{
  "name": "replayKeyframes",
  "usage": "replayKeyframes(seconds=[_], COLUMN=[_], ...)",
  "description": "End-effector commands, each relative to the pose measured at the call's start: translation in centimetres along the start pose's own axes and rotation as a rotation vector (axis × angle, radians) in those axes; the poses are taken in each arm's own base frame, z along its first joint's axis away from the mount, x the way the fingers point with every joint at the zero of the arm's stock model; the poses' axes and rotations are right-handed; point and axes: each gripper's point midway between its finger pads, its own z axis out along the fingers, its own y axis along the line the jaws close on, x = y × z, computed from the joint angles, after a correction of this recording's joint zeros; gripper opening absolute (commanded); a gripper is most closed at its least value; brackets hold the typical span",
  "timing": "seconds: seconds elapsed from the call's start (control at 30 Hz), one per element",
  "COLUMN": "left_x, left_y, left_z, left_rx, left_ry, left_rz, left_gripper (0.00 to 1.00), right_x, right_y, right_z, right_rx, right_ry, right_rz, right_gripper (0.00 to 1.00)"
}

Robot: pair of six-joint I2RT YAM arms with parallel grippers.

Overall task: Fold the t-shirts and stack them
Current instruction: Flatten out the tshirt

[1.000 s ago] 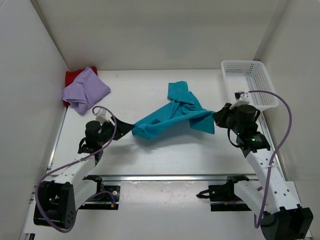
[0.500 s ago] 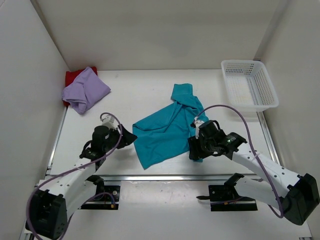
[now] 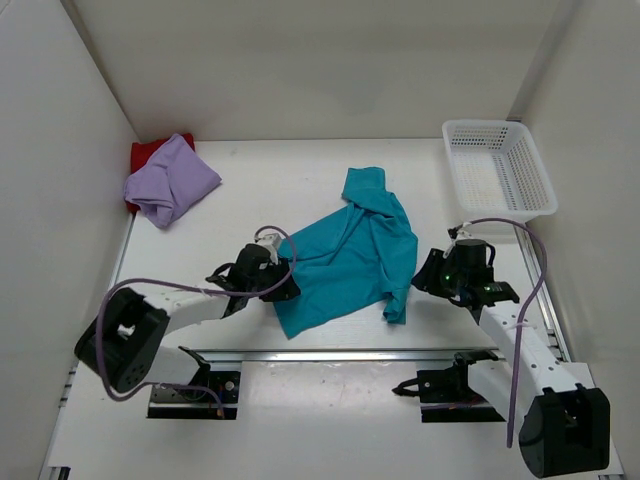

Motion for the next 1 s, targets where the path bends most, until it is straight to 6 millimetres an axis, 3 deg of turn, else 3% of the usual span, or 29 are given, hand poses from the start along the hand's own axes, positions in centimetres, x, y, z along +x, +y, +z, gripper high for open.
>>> replayKeyframes(seconds=[0.0,0.13,0.23,0.27,0.3,0.33,0.43,0.53,0.6,0.63,0.67,0.73,0.77,0.83,0.9,0.93,0.97], left_x=[-2.3,-2.5,-3.6,-4.8,-5.4,-6.1,-8.2,-10.7,-12.4,-13.8,-14.4,-17.6,-18.6,-20.4,-20.6,-19.0,-18.1], left_y=[-3.9,-1.7,1.0,2.0,2.3,3.8,6.5,8.2,8.7,8.7,8.7,8.2,8.4,6.6,4.3,2.4,2.2], left_z=[1.2,2.1,2.1,2.1,1.9,1.9,1.6,0.9,0.4,-0.1,-0.3,-1.7,-2.2,-3.2,-3.7,-3.2,-3.0], left_rx=[0.137,0.077,0.091,0.104,0.12,0.08,0.042,0.07,0.069,0.078,0.08,0.098,0.085,0.099,0.105,0.112,0.09], left_ry=[-0.032,-0.033,-0.056,-0.099,-0.113,-0.149,-0.202,-0.288,-0.328,-0.367,-0.384,-0.457,-0.487,-0.511,-0.505,-0.452,-0.441], left_rz=[-0.025,-0.045,-0.22,-0.271,-0.31,-0.34,-0.426,-0.534,-0.557,-0.563,-0.576,-0.561,-0.557,-0.504,-0.403,-0.359,-0.324], left_gripper=[0.51,0.47,0.43,0.43,0.43,0.43,0.43,0.42,0.42,0.43,0.43,0.44,0.44,0.42,0.44,0.44,0.44], right_x=[-3.1,1.3,3.7,4.3,4.3,4.8,5.6,4.8,3.6,4.1,3.0,3.0,1.2,-1.0,-2.0,-2.2,-2.3], right_y=[1.4,0.3,-0.2,-0.4,-0.4,-0.4,0.0,1.4,2.5,2.6,3.5,3.9,4.6,4.4,4.6,4.3,4.3], right_z=[0.9,2.6,2.6,2.5,2.4,2.6,3.2,4.3,5.0,5.6,5.8,7.2,7.6,8.7,9.0,9.0,8.7], right_rx=[-0.041,-0.031,-0.014,-0.017,-0.019,-0.031,-0.095,-0.136,-0.145,-0.134,-0.15,-0.124,-0.121,-0.059,-0.041,-0.02,-0.016], right_ry=[-0.137,-0.012,-0.009,-0.013,-0.026,-0.029,0.023,0.033,0.04,0.079,0.069,0.119,0.081,0.064,0.071,0.069,0.058], right_rz=[0.019,0.061,0.096,0.111,0.119,0.12,0.11,0.069,0.035,0.017,-0.006,-0.037,-0.052,-0.075,-0.09,-0.095,-0.106], right_gripper=[0.33,0.25,0.21,0.21,0.19,0.19,0.29,0.43,0.45,0.41,0.39,0.31,0.17,0.01,0.0,0.0,0.0])
